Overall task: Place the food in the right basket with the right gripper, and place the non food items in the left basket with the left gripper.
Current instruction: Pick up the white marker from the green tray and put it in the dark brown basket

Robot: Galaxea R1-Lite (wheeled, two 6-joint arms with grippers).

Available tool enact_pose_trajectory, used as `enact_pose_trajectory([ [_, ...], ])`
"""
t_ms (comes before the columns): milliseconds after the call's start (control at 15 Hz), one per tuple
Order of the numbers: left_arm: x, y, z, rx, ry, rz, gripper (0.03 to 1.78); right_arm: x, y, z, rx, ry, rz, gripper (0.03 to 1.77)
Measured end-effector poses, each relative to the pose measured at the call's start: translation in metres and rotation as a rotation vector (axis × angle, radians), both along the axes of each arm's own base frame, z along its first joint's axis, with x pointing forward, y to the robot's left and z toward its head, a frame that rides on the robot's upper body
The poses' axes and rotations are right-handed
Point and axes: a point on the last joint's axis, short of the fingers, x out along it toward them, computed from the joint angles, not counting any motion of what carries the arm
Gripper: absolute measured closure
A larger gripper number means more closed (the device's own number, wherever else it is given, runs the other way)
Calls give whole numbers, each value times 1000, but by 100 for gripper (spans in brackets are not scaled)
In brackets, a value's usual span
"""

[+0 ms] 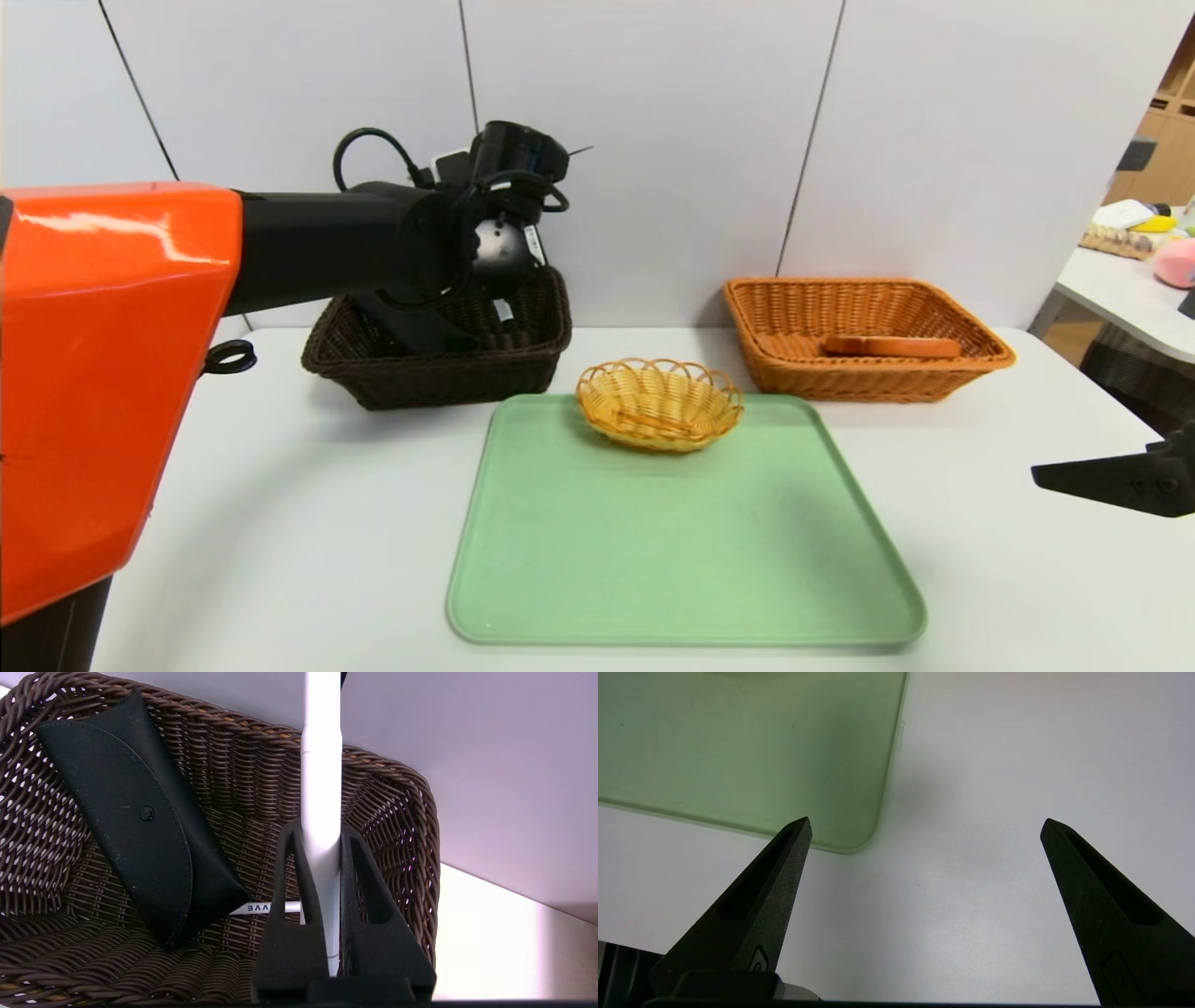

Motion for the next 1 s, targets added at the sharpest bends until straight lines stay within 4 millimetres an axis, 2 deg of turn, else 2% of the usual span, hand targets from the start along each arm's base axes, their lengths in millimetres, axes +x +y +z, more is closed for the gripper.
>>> enact_pose_trajectory([
  [600, 17, 7, -20, 14, 23, 34, 166, -6, -1, 1, 2, -15, -1, 10],
  [667, 18, 7, -22, 16, 26, 36, 157, -6, -1, 1, 2, -15, 0, 10],
  [867, 19, 6, -24, 18, 30, 34, 110, -6, -1, 2, 1, -16, 0, 10],
  [1000, 19, 7, -24, 18, 31, 35, 88, -5, -1, 1, 1, -15, 0, 10],
])
